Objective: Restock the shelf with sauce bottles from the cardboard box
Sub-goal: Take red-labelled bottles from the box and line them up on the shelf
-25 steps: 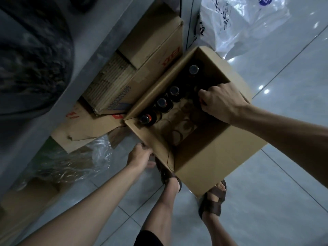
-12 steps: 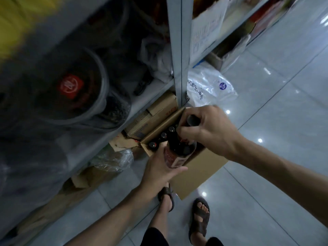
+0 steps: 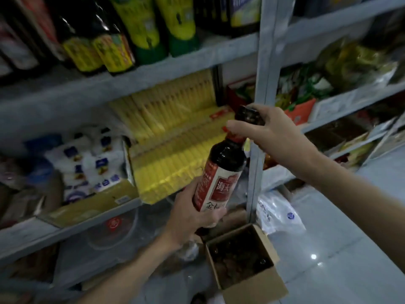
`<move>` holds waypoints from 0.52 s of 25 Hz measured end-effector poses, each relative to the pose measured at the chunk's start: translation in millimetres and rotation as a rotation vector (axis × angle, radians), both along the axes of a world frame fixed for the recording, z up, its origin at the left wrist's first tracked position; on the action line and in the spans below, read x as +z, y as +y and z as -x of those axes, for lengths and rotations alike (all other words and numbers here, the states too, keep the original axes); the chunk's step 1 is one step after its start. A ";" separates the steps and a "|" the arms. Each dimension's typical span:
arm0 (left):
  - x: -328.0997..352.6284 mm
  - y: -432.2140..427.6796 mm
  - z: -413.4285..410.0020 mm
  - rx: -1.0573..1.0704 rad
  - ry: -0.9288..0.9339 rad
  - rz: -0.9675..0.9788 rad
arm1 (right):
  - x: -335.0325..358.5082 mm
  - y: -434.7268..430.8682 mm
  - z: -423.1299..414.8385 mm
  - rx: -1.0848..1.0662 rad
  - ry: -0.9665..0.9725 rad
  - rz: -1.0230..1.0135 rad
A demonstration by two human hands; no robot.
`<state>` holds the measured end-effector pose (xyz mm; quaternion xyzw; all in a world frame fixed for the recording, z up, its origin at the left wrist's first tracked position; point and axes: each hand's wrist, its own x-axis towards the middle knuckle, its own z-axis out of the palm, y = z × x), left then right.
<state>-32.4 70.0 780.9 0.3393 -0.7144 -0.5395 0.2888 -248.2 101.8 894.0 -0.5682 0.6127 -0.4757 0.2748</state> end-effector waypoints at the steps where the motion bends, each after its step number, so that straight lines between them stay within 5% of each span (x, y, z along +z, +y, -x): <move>1: 29.5 0.4 -12.4 0.021 0.026 0.012 | 21.9 -0.8 -11.9 0.051 -0.007 0.002; 6: 136.0 -1.9 -68.0 0.151 0.134 0.033 | 78.9 -9.7 -91.3 0.302 -0.157 -0.013; 13: 187.3 -21.2 -173.5 0.271 0.154 0.104 | 116.7 -38.6 -209.0 0.410 -0.312 -0.010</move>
